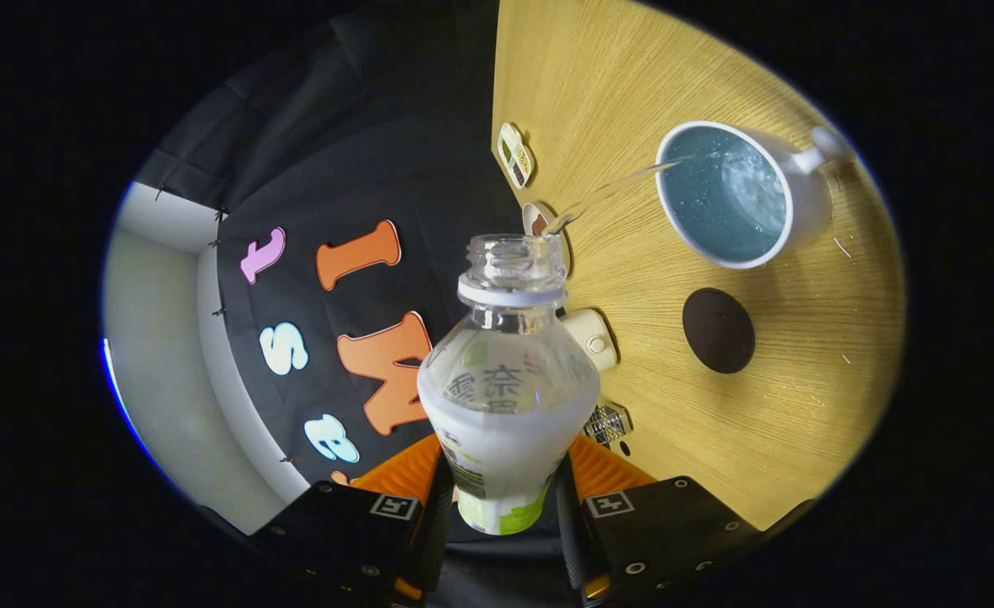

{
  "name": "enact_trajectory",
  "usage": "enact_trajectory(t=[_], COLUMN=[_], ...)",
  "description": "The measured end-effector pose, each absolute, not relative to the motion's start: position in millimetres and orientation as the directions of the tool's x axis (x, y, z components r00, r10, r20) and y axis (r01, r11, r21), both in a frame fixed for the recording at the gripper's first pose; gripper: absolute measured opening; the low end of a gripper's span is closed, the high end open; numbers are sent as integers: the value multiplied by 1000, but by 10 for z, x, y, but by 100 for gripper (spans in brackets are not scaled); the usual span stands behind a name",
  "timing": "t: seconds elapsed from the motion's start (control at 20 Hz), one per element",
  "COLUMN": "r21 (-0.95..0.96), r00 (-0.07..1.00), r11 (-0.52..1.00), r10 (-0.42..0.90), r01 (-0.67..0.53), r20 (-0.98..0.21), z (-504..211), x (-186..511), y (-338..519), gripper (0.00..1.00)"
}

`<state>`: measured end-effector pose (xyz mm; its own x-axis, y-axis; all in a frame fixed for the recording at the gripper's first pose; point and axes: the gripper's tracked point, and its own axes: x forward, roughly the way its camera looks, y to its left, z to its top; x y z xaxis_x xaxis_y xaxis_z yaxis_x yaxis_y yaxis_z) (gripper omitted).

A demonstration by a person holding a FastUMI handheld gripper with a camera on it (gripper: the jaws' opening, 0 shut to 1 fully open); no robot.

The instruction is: Take the bottle from table, then pour the juice into the cup, finally place the bottle on the coaster

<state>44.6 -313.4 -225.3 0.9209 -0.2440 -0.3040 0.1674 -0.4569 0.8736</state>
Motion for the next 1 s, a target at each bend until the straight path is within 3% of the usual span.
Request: enact_trajectory(t=[1.0], r21=[846], r00=[919], r11=[-515], r10=[-253], r01=[136], r20=[-302], z=[-2173], x=[443], y=[-3182], gripper=[57])
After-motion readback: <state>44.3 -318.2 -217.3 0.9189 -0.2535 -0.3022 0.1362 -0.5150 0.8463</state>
